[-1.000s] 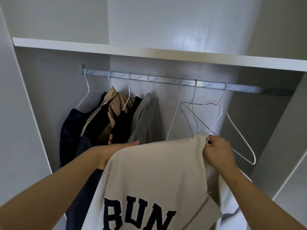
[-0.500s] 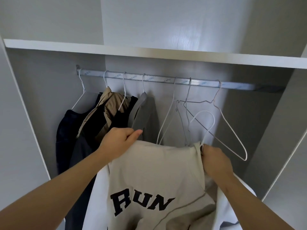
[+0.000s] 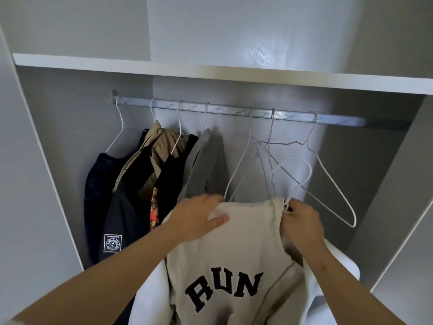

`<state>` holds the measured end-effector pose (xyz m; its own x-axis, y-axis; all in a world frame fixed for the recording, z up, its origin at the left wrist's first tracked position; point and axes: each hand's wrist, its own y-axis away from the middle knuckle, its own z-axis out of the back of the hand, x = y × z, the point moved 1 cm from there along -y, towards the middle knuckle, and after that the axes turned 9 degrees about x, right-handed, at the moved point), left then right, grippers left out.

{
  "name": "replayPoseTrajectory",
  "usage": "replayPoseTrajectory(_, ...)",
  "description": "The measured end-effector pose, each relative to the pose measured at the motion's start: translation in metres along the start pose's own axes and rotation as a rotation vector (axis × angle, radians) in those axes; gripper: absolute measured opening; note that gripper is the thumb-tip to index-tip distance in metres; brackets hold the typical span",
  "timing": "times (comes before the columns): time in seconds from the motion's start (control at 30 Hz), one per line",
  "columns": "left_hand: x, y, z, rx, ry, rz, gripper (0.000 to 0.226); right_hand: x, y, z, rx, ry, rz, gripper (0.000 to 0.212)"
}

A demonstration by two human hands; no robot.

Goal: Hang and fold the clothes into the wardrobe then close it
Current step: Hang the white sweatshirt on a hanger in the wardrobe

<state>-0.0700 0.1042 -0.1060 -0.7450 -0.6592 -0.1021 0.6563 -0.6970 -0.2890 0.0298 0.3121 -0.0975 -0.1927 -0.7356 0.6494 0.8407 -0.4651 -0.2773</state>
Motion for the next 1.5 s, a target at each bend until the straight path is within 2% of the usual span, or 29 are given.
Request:
replayPoseTrajectory(0.03,-0.002,-0.004,-0.006,0.13,0.05,0.002,0.032,-0.002,0.001,0.0,0.007,-0.016,0.017,0.042)
replayPoseTrajectory(0.07,-0.005,-0.005,-0.012,0.168,0.1,0.015,0.029,-0.005,0.002,-0.001,0.019,-0.033,0.027,0.041)
replayPoseTrajectory(0.13,-0.01,-0.008,-0.017,0.044,0.202,0.087,0.04,-0.011,0.004,0.002,0.05,-0.077,0.05,0.035)
replayPoseTrajectory(0.2,-0.015,-0.008,-0.017,-0.083,0.259,0.181,0.042,-0.016,0.002,0.011,0.152,-0.16,0.061,0.017)
replayPoseTrajectory(0.23,-0.017,-0.008,-0.017,-0.114,0.285,0.229,0.042,-0.019,0.001,0.016,0.248,-0.197,0.042,0.011)
replayPoseTrajectory(0.3,-0.015,-0.009,-0.019,-0.133,0.341,0.297,0.04,-0.027,-0.001,0.026,0.455,-0.202,-0.004,0.013)
replayPoseTrajectory(0.37,-0.012,-0.009,-0.021,-0.137,0.412,0.292,0.038,-0.031,0.002,0.03,0.619,-0.142,-0.045,0.008)
replayPoseTrajectory(0.43,-0.009,-0.009,-0.022,-0.042,0.46,0.246,0.037,-0.032,0.007,0.027,0.71,-0.102,-0.078,0.014)
replayPoseTrajectory(0.5,-0.006,-0.011,-0.021,0.163,0.535,0.201,0.032,-0.033,0.011,0.021,0.722,-0.118,-0.129,0.013)
replayPoseTrajectory(0.53,-0.004,-0.012,-0.021,0.253,0.662,0.185,0.027,-0.033,0.012,0.019,0.727,-0.15,-0.146,0.014)
replayPoseTrajectory(0.57,-0.003,-0.014,-0.02,0.262,0.853,0.169,0.022,-0.035,0.013,0.017,0.739,-0.179,-0.148,0.017)
replayPoseTrajectory(0.6,0.0,-0.018,-0.019,0.162,1.033,0.189,0.014,-0.037,0.014,0.015,0.761,-0.189,-0.143,0.02)
replayPoseTrajectory(0.63,0.006,-0.024,-0.018,-0.011,1.109,0.263,0.006,-0.037,0.015,0.012,0.782,-0.183,-0.135,0.022)
replayPoseTrajectory(0.67,0.012,-0.033,-0.017,-0.169,1.048,0.371,0.017,-0.037,0.017,0.01,0.786,-0.166,-0.133,0.021)
replayPoseTrajectory(0.7,0.015,-0.041,-0.018,-0.225,0.922,0.466,0.035,-0.038,0.018,0.007,0.777,-0.15,-0.134,0.015)
replayPoseTrajectory(0.73,0.015,-0.049,-0.02,-0.181,0.808,0.524,0.052,-0.039,0.018,0.005,0.762,-0.149,-0.138,0.009)
replayPoseTrajectory(0.8,0.007,-0.068,-0.025,0.047,0.684,0.559,0.067,-0.04,0.017,0.001,0.73,-0.2,-0.155,0.015)
replayPoseTrajectory(0.87,-0.01,-0.08,-0.029,0.31,0.676,0.482,0.053,-0.039,0.019,-0.002,0.719,-0.278,-0.197,0.013)
replayPoseTrajectory(0.93,-0.03,-0.086,-0.031,0.579,0.718,0.313,0.034,-0.04,0.021,-0.006,0.723,-0.356,-0.25,0.013)
replayPoseTrajectory(1.0,-0.042,-0.089,-0.029,0.741,0.735,0.175,0.034,-0.042,0.022,-0.01,0.717,-0.413,-0.291,0.013)
replayPoseTrajectory(1.07,-0.037,-0.088,-0.026,0.653,0.609,0.156,0.043,-0.043,0.023,-0.014,0.706,-0.454,-0.318,0.015)
replayPoseTrajectory(1.13,-0.018,-0.083,-0.026,0.513,0.505,0.272,0.046,-0.043,0.022,-0.018,0.703,-0.48,-0.339,0.016)
replayPoseTrajectory(1.2,0.007,-0.075,-0.03,0.515,0.399,0.391,0.045,-0.044,0.018,-0.021,0.68,-0.496,-0.346,0.014)
replayPoseTrajectory(1.33,0.042,-0.061,-0.038,0.632,0.054,0.554,0.043,-0.042,0.006,-0.024,0.587,-0.496,-0.35,0.015)
replayPoseTrajectory(1.5,0.051,-0.053,-0.032,0.394,-0.086,0.611,0.039,-0.031,-0.011,-0.031,0.458,-0.531,-0.377,0.014)
